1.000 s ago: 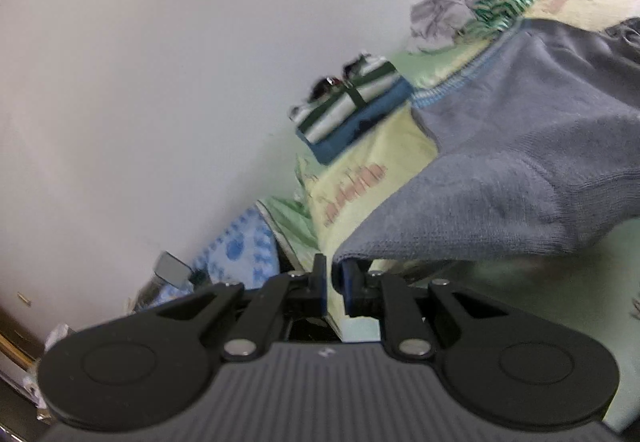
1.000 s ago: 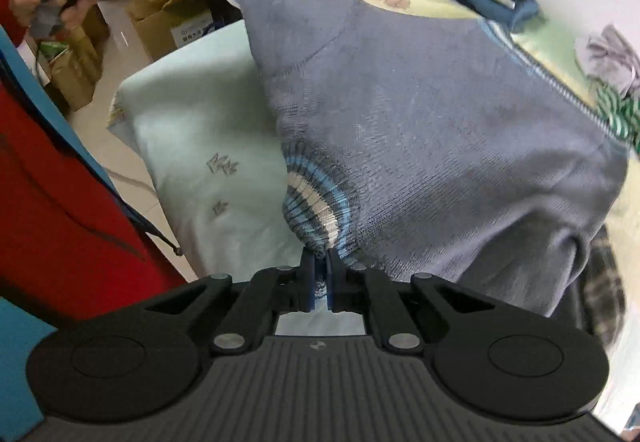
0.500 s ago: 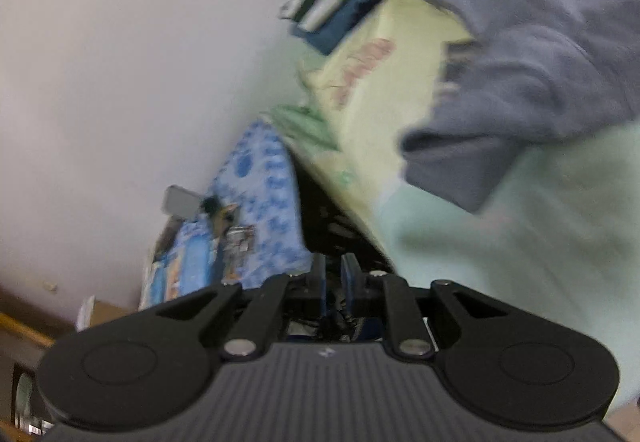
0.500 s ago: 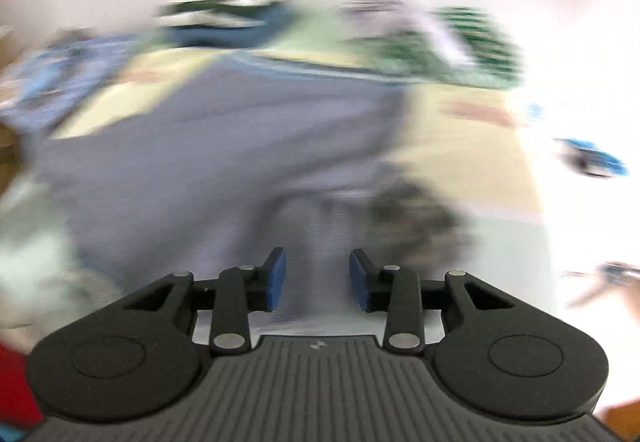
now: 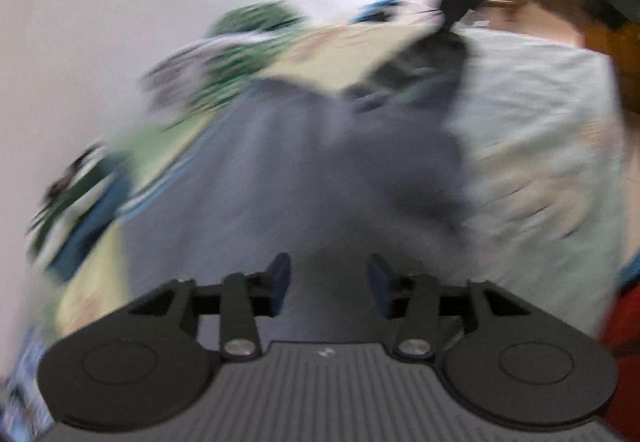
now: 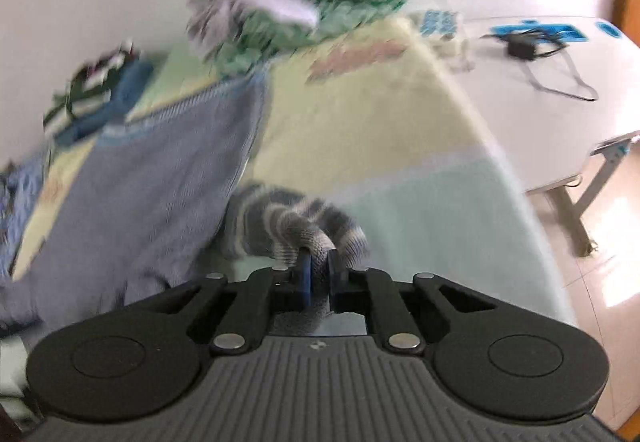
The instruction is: Fold clothes
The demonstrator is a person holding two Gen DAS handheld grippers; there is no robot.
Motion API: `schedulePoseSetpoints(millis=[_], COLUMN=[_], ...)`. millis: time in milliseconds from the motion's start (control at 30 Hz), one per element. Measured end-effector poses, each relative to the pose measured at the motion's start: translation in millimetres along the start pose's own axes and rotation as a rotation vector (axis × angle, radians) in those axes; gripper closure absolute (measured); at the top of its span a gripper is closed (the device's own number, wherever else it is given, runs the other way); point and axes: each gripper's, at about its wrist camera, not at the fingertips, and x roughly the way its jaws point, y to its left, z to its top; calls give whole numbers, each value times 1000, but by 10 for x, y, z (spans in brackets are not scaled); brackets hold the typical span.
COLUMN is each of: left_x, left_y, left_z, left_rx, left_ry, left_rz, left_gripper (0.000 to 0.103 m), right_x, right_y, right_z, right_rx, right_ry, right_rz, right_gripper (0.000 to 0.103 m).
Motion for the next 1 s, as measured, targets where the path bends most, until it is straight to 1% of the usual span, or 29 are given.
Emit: schedulePoseSetpoints(millis=[100, 167, 233, 267, 300, 333, 400, 467, 500, 533, 567, 600, 633, 667, 700, 733, 800, 867, 933, 1000], left_x=[192, 331, 423, 433, 441, 457, 506, 573, 579, 614, 653, 660, 678, 699, 719, 735, 777, 763, 785, 779], left_y=[-232, -352, -478, -506, -532, -548, -567, -561, -583, -562, -536, -511, -489, -468, -444, -420, -383, -408, -451, -509], left_z=[183, 276, 354, 386, 418, 440, 489, 552, 583, 614, 644, 658, 668, 679, 679, 667, 662, 660, 685, 707], left_rx=[52, 82, 118, 128, 137, 143, 147, 130, 108, 73, 37, 9, -14, -37, -57, -81, -136, -156, -147, -132], left_ry=[4, 18, 26, 19, 10, 7, 5, 11, 20, 31, 43, 49, 52, 54, 55, 56, 55, 54, 54, 55], left_rz=[-70, -106, -119, -128, -136, -138, -144, -166, -186, -215, -245, -257, -253, -248, -242, -239, -245, -238, -224, -208], left_gripper=[53, 52, 49, 45, 40, 38, 38, 45, 55, 67, 72, 76, 76, 76, 81, 83, 83, 84, 85, 85], right_x=[-230, -340, -419, -439, -443, -420, -317, -146, -35, 92, 218, 309, 363, 379, 335, 260, 95, -17, -35, 2], right_y=[-226, -387, -566, -655, -737, -797, -883, -922, -928, -929, -936, -948, -959, -961, -947, -925, -887, -915, -997, -1122], right_z=[50, 53, 49, 55, 65, 76, 106, 158, 197, 244, 293, 329, 352, 364, 354, 322, 218, 70, -41, -109], right_rx=[42, 64, 97, 119, 144, 166, 199, 226, 231, 230, 229, 230, 230, 227, 213, 187, 125, 104, 154, 239], right_ry=[-33, -54, -81, -92, -100, -105, -108, -139, -152, -157, -156, -143, -127, -119, -122, -118, -94, -56, -20, -4], right_rz=[-34, -77, -126, -139, -142, -143, -142, -119, -108, -103, -98, -101, -111, -114, -103, -90, -78, -100, -107, -70], right_gripper=[95, 95, 96, 96, 96, 96, 96, 96, 95, 94, 85, 81, 73, 71, 69, 65, 63, 61, 59, 59])
